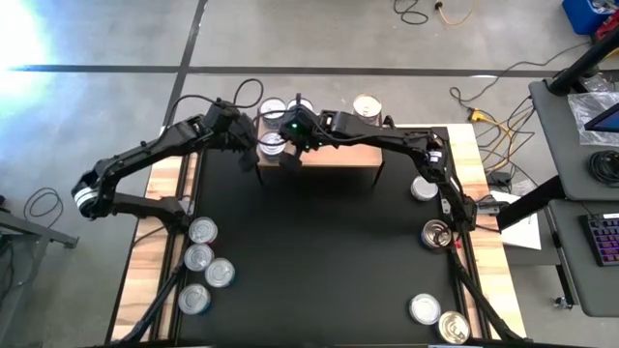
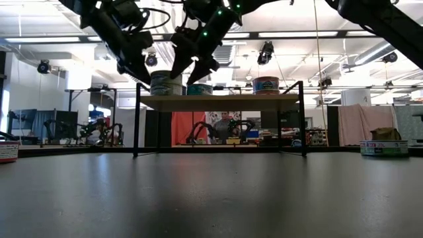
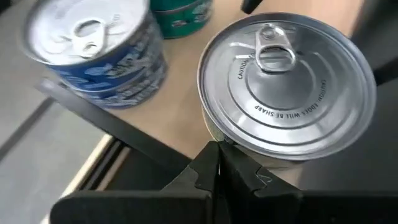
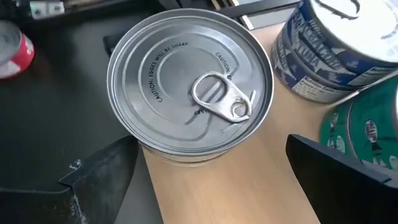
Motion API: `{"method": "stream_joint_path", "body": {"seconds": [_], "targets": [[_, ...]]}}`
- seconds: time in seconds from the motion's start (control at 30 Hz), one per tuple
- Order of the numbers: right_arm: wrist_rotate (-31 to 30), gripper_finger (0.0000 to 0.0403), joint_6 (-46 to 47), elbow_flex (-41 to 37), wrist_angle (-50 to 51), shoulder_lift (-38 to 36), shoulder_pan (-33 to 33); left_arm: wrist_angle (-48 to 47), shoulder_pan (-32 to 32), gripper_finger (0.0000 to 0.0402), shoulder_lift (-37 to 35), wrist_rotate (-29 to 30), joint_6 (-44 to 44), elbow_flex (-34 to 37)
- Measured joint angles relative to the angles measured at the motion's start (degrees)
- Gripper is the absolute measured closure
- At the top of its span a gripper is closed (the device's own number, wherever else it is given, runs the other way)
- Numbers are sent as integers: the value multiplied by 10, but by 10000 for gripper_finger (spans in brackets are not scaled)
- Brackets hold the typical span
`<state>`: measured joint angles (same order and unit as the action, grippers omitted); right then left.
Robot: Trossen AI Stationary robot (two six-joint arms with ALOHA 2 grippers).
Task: Stack canned seafood by type on shelf
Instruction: Stack the green tuna can on top of the green tuna can
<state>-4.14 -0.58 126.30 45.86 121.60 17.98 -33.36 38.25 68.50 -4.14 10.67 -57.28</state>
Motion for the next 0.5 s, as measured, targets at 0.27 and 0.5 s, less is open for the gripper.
{"method": "stream_joint_path", "body": {"seconds": [0.27, 0.5], "targets": [[-8, 3, -35, 0, 64, -2, 1, -22, -9, 402, -23, -60, -13, 0], [-32, 3, -46, 0, 96, -2, 3, -44, -15, 402, -48, -59, -22, 0]]}}
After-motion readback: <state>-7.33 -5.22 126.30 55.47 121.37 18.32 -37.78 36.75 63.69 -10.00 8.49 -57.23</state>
